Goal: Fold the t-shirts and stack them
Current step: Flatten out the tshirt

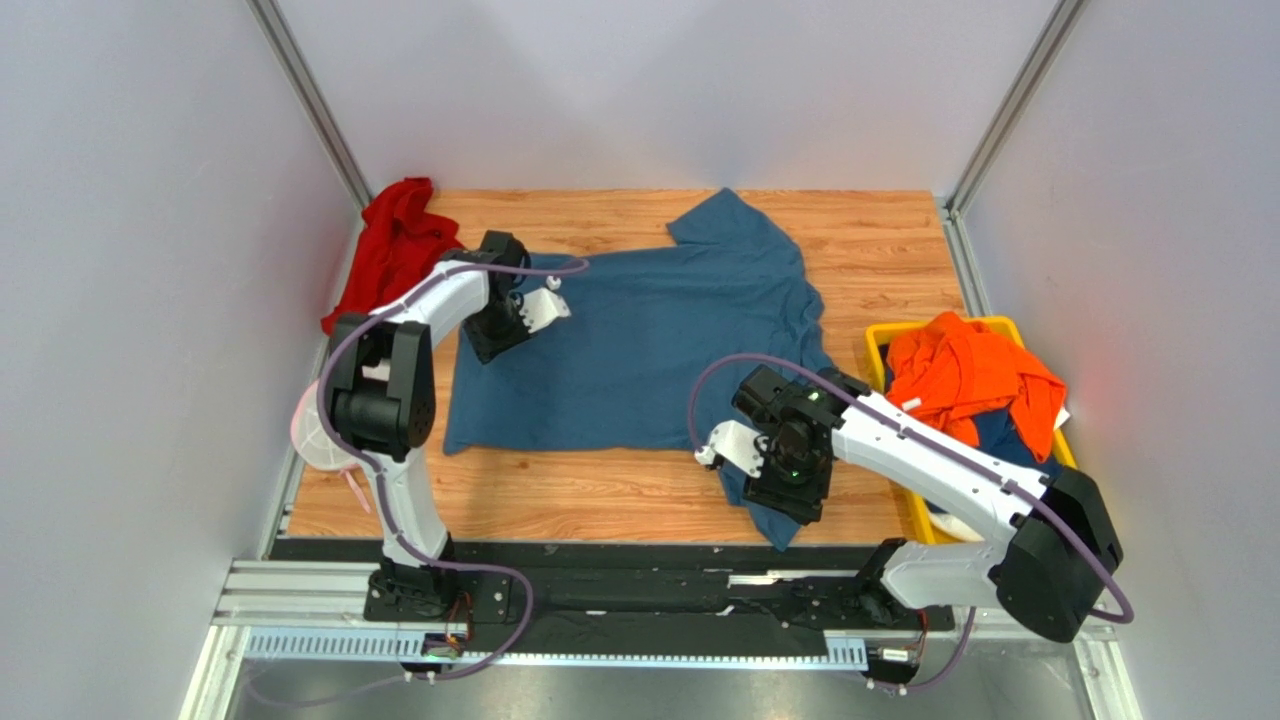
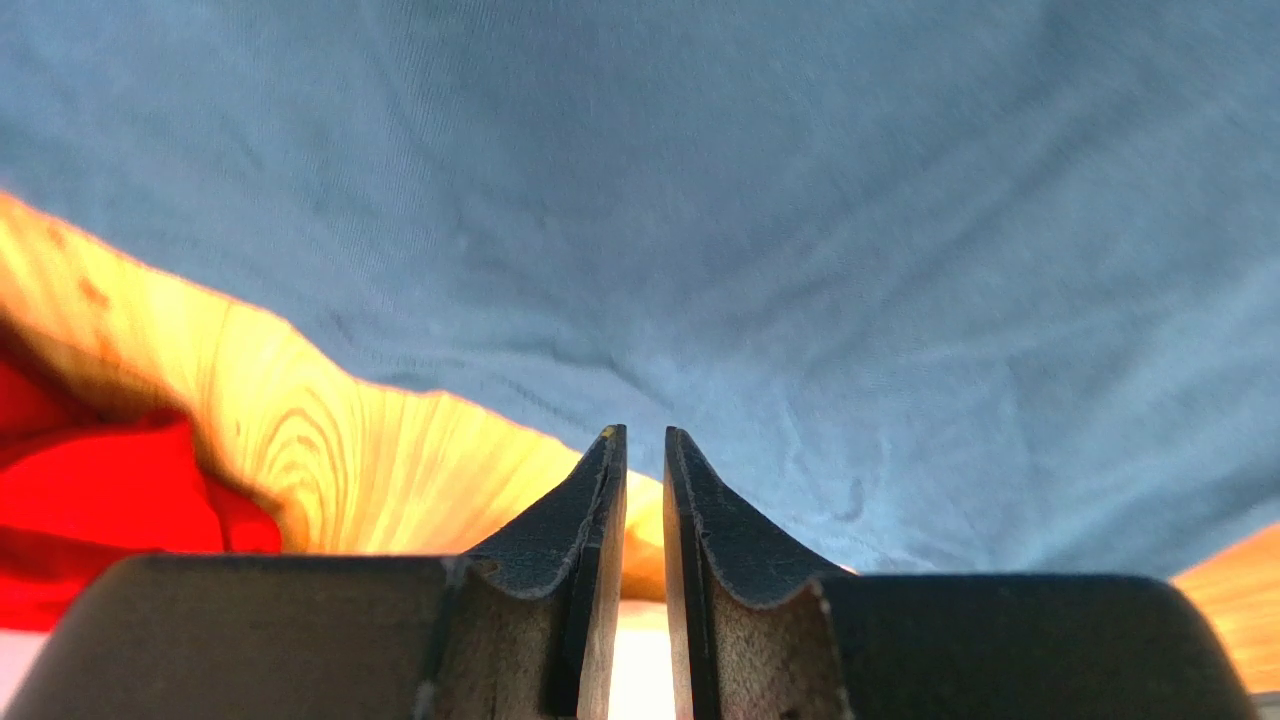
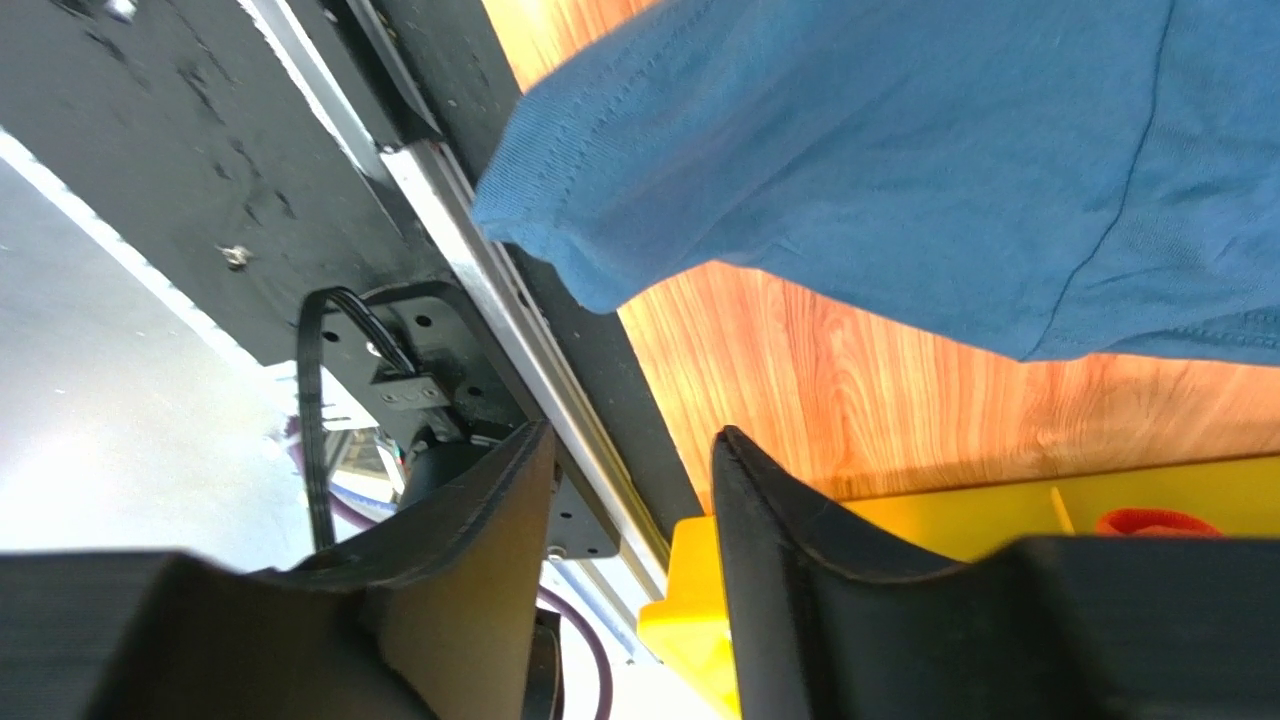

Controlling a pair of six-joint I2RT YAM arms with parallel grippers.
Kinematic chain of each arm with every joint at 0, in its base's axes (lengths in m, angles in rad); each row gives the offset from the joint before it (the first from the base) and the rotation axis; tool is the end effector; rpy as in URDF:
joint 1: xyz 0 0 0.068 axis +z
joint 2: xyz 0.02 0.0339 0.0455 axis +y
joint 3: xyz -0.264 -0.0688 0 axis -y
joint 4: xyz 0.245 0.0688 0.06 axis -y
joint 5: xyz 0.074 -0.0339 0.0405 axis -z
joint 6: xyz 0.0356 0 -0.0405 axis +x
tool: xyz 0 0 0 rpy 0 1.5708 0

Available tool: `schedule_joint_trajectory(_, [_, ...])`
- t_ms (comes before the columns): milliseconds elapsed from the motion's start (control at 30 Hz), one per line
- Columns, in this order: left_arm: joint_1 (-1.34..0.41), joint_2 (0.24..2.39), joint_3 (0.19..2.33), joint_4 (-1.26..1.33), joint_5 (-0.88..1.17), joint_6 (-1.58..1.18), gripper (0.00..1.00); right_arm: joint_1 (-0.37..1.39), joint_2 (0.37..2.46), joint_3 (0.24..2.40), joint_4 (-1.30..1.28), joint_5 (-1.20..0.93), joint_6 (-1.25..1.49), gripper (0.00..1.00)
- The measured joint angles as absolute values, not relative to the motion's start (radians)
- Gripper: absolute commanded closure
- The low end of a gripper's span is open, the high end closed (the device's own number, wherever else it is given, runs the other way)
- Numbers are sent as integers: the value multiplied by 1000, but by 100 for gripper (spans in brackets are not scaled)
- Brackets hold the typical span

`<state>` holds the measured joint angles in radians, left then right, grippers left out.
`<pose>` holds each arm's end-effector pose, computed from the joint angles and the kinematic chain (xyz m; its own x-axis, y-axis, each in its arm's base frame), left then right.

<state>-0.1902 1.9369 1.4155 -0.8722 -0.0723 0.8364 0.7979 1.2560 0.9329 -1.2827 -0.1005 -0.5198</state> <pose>0.3698 -0.0686 0.1822 -0.5171 0.8534 -0.0653 0.8354 0.5198 0.1785 0.1272 0.1355 0.2343 -0.2530 -0.9673 -0.0194 -0.9627 0.2497 0.1044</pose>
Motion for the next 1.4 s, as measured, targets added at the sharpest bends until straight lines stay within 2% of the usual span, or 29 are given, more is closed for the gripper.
schedule_joint_trajectory(300, [-190,1761,1306,-856,-45,810,73,767,1240,890,-1207,25,-521,44])
schedule_joint_trajectory(467, [-190,1665,1254,-804,-33,781,67,577,1260,932,-1024,131,-524,44])
schedule_joint_trajectory(567, [-190,1629,1235,-752,-35,760,60,419,1362,1075,-912,158,-519,44])
schedule_joint_trajectory(600, [-190,1619,1228,-726,-35,751,51,375,1414,1140,-868,164,-516,44])
schedule_joint_trajectory(633, [-190,1613,1223,-709,-35,744,48,337,1467,1206,-827,167,-511,43])
schedule_joint_trajectory(767, [-190,1594,1220,-627,-35,706,47,248,1694,1444,-703,173,-475,42])
schedule_joint_trajectory(967, [-190,1595,1221,-561,-34,670,47,205,2000,1699,-634,151,-436,43])
schedule_joint_trajectory(1167, [-190,1615,1221,-529,-40,663,47,178,2194,1827,-624,122,-414,43])
schedule_joint_trajectory(1400, [-190,1647,1221,-518,-54,661,48,147,2291,1909,-613,98,-412,43])
